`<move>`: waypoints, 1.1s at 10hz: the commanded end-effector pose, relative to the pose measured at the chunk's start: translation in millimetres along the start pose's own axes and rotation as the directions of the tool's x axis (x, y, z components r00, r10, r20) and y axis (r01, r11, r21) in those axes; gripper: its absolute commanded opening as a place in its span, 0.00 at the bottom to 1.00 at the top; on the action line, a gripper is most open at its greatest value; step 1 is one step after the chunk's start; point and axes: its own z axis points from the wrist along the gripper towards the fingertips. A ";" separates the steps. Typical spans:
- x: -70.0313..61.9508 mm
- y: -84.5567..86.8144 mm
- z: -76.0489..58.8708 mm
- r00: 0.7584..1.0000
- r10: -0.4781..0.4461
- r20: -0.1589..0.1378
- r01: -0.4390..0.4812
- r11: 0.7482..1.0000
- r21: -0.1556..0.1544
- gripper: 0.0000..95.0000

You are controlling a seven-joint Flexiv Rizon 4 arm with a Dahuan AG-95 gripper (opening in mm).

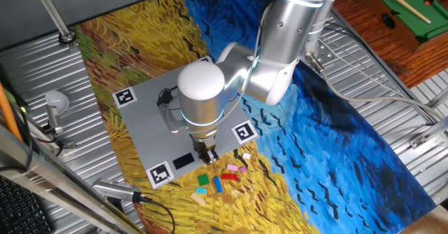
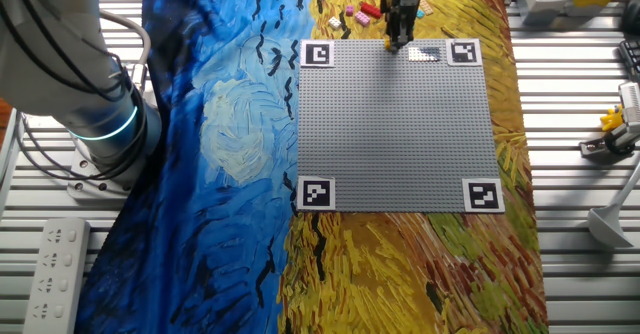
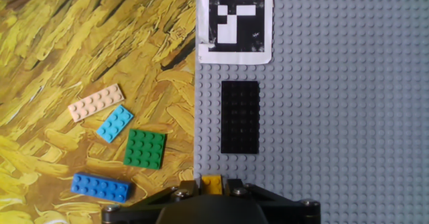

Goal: Stack small Lego blocks randomly, one at a time

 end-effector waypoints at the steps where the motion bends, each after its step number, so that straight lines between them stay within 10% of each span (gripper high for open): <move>1: 1.6 -2.3 -1.4 1.000 -0.002 -0.001 0.002 1.000 -0.001 0.00; 11: -1.8 -2.9 2.5 1.000 -0.014 0.001 0.014 1.000 -0.009 0.00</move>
